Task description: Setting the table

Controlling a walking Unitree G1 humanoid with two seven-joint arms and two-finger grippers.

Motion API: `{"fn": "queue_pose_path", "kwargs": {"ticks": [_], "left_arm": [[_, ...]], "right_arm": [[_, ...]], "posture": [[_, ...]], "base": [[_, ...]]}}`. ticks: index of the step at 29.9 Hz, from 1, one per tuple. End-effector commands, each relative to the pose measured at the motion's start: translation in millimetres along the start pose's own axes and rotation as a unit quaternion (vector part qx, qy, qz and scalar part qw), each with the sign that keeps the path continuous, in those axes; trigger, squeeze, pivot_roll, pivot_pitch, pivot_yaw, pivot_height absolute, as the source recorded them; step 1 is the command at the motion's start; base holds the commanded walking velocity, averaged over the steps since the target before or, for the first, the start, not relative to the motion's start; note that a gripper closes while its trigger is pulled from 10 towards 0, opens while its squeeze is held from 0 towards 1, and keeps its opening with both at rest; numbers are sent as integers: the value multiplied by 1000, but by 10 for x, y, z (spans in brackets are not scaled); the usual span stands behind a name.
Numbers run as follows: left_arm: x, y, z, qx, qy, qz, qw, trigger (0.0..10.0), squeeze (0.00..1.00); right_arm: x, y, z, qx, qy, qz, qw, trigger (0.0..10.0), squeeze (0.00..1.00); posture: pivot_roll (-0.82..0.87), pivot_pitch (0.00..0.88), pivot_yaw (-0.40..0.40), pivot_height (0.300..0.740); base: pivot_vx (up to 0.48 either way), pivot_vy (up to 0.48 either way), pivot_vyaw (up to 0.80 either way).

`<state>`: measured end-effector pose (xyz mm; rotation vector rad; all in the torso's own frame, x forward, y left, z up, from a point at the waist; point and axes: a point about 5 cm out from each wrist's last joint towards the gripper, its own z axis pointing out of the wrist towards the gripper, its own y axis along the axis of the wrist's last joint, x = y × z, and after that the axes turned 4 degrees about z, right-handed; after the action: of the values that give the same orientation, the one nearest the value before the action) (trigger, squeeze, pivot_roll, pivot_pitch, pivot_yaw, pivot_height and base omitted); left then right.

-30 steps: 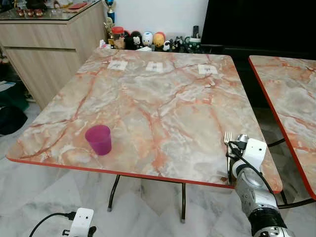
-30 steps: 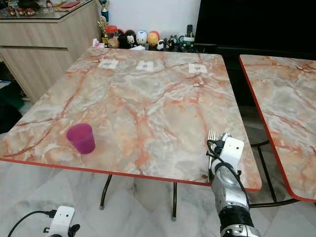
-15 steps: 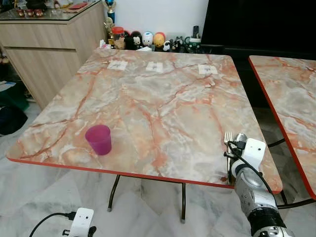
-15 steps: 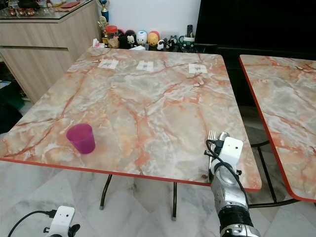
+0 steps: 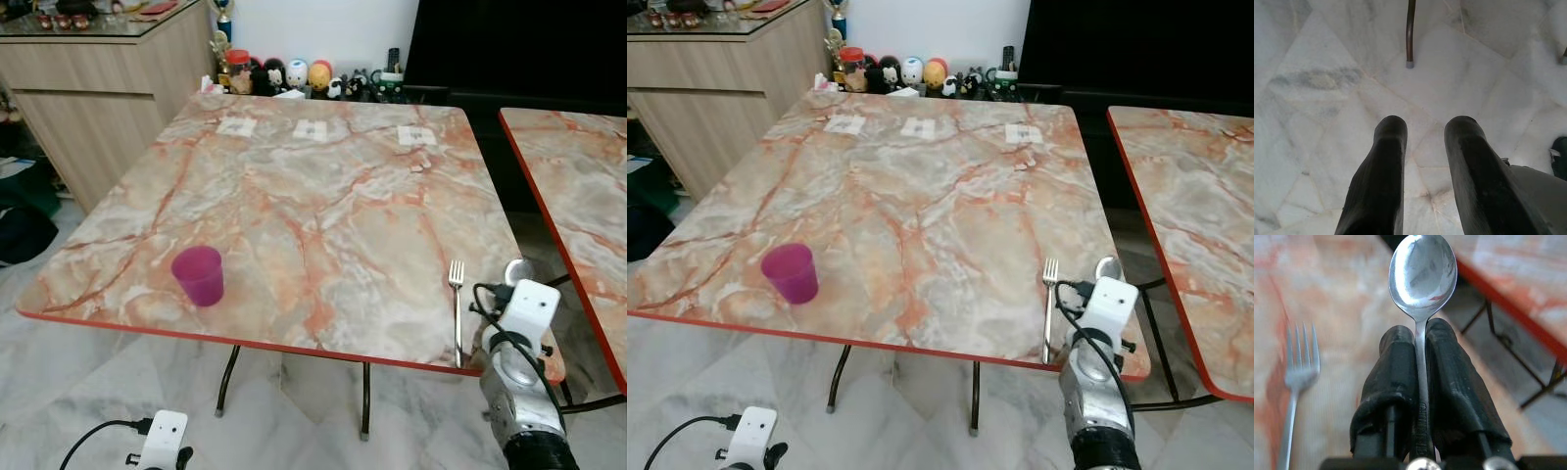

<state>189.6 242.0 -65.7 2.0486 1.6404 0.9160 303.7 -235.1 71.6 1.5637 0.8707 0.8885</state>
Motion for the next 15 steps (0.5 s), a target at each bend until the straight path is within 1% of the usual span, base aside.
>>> {"fn": "queue_pose_path", "kwargs": {"ticks": [1, 3, 4, 6, 8, 9, 10, 12, 14, 15], "left_arm": [[-25, -31, -6, 6, -6, 0, 1000, 10000, 0], [-25, -33, -7, 7, -6, 0, 1000, 10000, 0], [-23, -35, -7, 7, -6, 1, 1000, 10000, 0], [-22, -36, -7, 8, -5, 1, 1000, 10000, 0], [-15, -42, -8, 11, -2, 4, 1000, 10000, 0], [-15, -42, -8, 11, -2, 4, 1000, 10000, 0], [-11, -48, -8, 14, -1, 7, 1000, 10000, 0], [-10, -51, -9, 15, -1, 8, 1000, 10000, 0], [-5, -66, -11, 21, 2, 15, 1000, 10000, 0], [-3, -69, -11, 22, 3, 16, 1000, 10000, 0]], "right_arm": [[8, 66, -12, -22, 13, -2, 1000, 10000, 0], [50, 102, -37, -39, 39, -2, 999, 10000, 0], [129, 146, -73, -57, 83, 0, 995, 10000, 0], [178, 171, -98, -67, 107, 3, 992, 10000, 0], [259, 249, -152, -93, 145, 13, 985, 10000, 0], [259, 249, -152, -93, 145, 13, 985, 10000, 0], [295, 295, -180, -108, 160, 16, 981, 10000, 0], [332, 327, -210, -118, 175, 12, 977, 10000, 0], [404, 368, -264, -141, 199, -8, 970, 10000, 0], [415, 371, -273, -144, 203, -14, 968, 10000, 0]], "posture": [[84, 0, -20, 740], [84, 0, -20, 740], [84, 0, -20, 740], [84, 0, -20, 740], [83, 0, -21, 740], [83, 0, -21, 740], [83, 0, -21, 740], [80, 0, -20, 740], [79, 0, -20, 740], [79, 0, -20, 740]], "base": [[0, 0, 0], [0, 0, 0], [0, 0, 0], [0, 0, 0], [0, 0, 0], [0, 0, 0], [0, 0, 0], [0, 0, 0], [0, 0, 0], [0, 0, 0]]}}
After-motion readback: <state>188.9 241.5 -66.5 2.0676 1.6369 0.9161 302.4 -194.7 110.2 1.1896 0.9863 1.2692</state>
